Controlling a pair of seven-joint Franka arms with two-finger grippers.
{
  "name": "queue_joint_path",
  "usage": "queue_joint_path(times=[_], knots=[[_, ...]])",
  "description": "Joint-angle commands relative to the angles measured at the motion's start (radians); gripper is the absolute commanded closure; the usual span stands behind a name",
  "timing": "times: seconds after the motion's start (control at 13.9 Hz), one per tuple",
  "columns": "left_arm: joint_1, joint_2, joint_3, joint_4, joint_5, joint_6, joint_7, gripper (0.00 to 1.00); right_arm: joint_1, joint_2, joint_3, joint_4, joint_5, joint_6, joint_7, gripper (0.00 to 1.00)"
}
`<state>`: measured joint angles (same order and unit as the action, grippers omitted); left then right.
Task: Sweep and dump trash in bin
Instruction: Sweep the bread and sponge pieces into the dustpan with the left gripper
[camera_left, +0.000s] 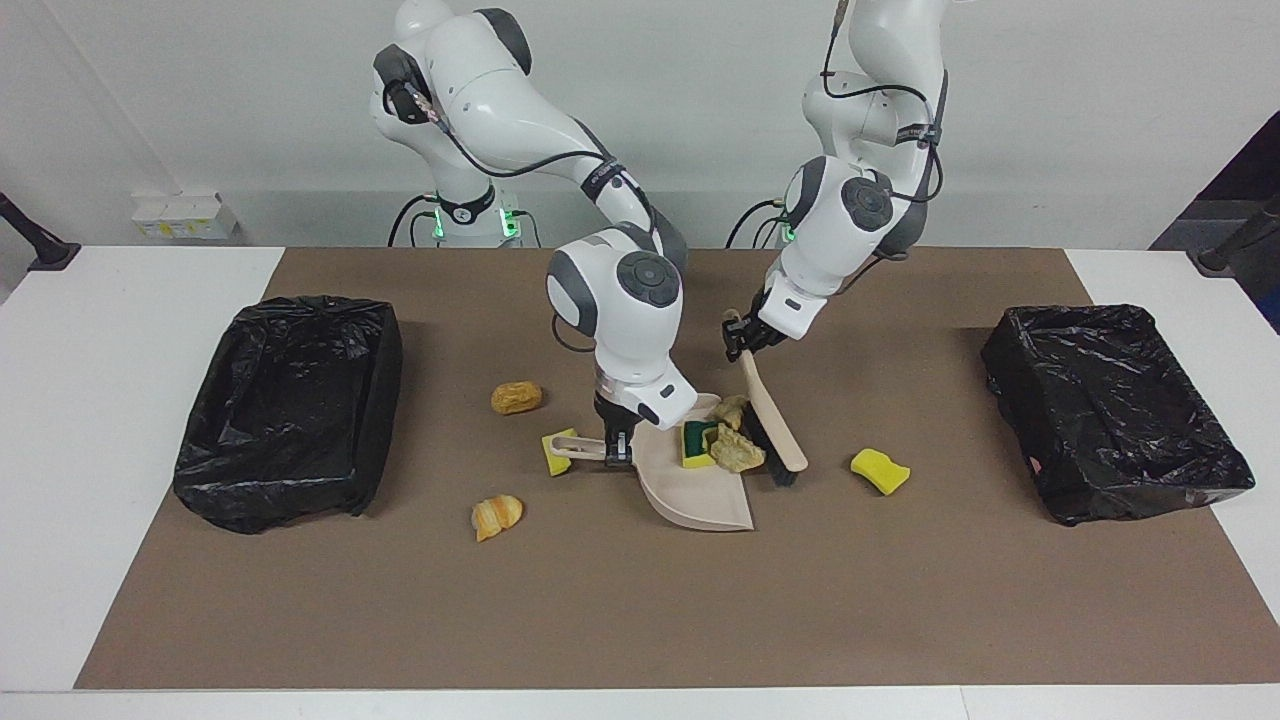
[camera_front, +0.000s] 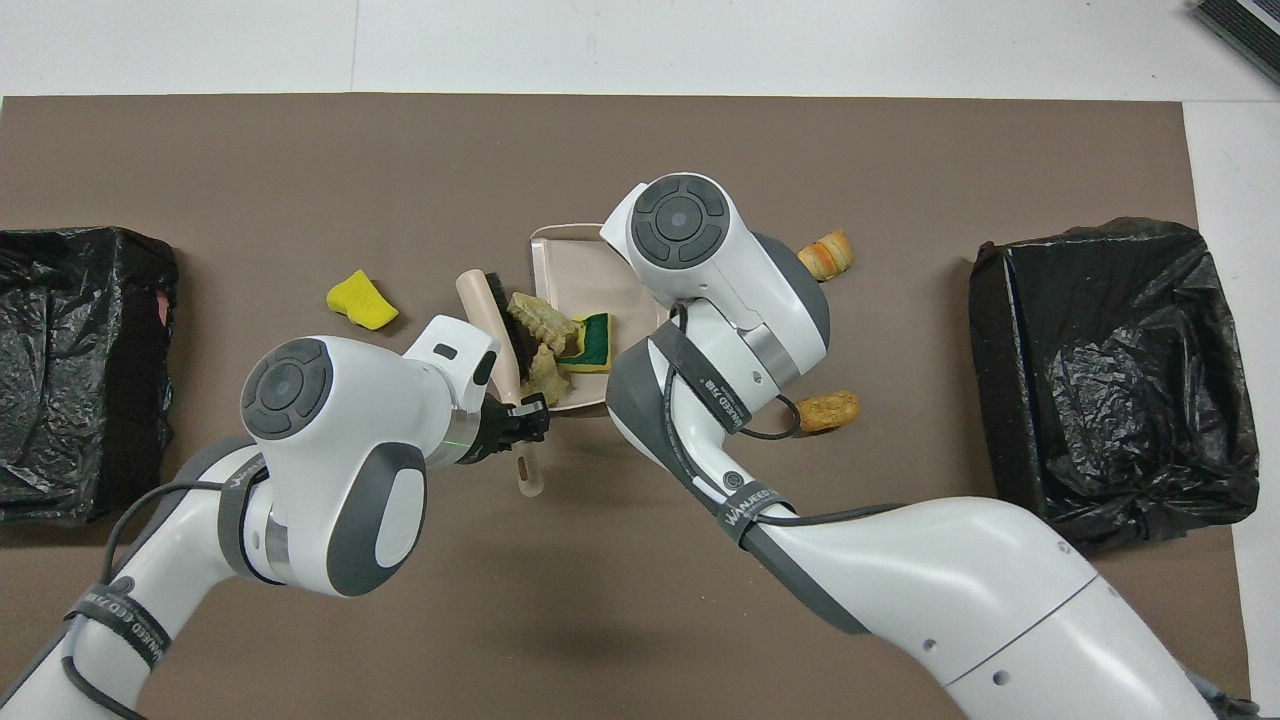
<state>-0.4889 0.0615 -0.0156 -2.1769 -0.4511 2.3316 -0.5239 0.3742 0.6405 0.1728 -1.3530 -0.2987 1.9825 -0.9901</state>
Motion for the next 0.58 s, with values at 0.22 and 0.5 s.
queue_joint_path(times=[0.22,0.5], knots=[[0.050,-0.026,0.013,0.035,-0.049,0.023,-0.018,1.00,-0.012,0.010,0.008,-0.006,-0.010,0.035,-0.018,1.00],[0.125,-0.040,0.026,0.097,0.094,-0.229,0.024,1.00,-0.015,0.008,0.008,-0.017,-0.010,0.055,-0.045,1.00]])
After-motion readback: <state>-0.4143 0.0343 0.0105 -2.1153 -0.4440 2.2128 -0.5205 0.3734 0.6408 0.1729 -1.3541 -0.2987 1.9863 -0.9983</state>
